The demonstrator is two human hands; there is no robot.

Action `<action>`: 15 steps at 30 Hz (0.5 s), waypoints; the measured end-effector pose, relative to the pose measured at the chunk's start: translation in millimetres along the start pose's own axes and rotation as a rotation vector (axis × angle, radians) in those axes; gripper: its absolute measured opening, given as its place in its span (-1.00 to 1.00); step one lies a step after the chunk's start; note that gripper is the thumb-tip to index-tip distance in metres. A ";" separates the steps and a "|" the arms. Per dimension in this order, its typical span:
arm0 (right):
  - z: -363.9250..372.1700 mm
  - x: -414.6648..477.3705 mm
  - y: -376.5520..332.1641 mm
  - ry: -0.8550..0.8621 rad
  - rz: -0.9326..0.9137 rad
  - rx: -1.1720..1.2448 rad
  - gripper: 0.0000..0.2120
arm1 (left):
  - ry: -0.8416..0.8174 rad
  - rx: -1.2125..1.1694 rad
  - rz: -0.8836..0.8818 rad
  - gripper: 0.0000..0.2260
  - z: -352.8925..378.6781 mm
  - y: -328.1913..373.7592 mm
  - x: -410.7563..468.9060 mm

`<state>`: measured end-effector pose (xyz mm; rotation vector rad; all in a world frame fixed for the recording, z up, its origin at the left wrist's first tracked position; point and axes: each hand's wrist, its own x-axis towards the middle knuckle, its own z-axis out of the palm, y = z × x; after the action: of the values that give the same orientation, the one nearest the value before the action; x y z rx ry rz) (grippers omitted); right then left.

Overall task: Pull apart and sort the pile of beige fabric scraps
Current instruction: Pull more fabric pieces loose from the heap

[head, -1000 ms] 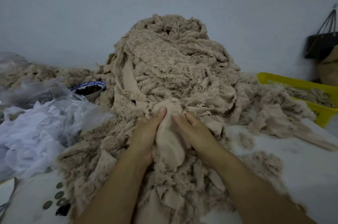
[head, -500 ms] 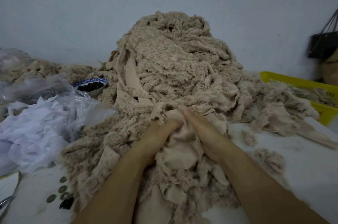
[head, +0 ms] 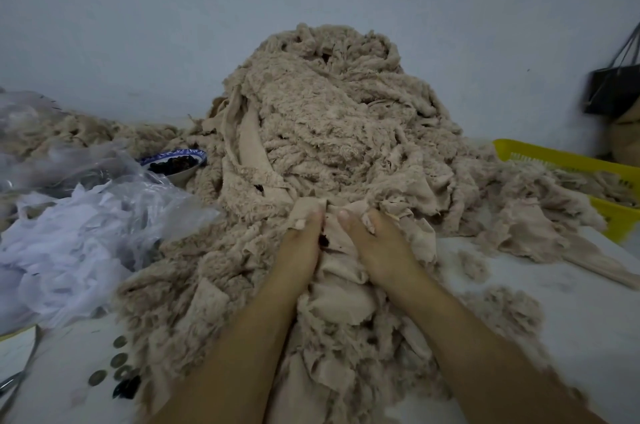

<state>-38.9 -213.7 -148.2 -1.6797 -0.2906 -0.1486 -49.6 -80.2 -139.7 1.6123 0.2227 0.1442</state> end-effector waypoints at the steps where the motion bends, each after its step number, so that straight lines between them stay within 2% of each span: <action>1: -1.1 0.3 -0.1 0.000 0.009 0.027 -0.81 | 0.062 -0.158 -0.035 -0.57 -1.4 -0.5 5.3; 4: -5.0 0.4 0.7 -0.021 0.051 0.178 -0.85 | 0.121 -0.724 -0.142 -0.55 -11.2 -0.5 19.6; 8: -3.5 1.6 -5.3 0.001 0.085 0.367 -0.84 | 0.093 -1.119 -0.203 -0.58 -22.9 -6.0 25.3; 12: -17.1 6.6 -8.1 0.080 0.062 0.602 -0.63 | 0.095 -1.219 -0.202 -0.57 -31.7 -4.4 27.1; 14: -20.5 7.1 -8.1 0.104 0.067 0.605 -0.52 | 0.020 -1.131 -0.184 -0.45 -28.0 -1.1 25.2; 15: -17.6 5.4 -9.8 0.098 0.089 0.550 -0.37 | -0.039 -1.043 -0.172 -0.38 -24.0 -0.5 22.9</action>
<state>-35.2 -229.5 -135.1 -1.1334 -0.1622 -0.0750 -32.9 -51.6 -139.9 0.5552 0.2032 0.0721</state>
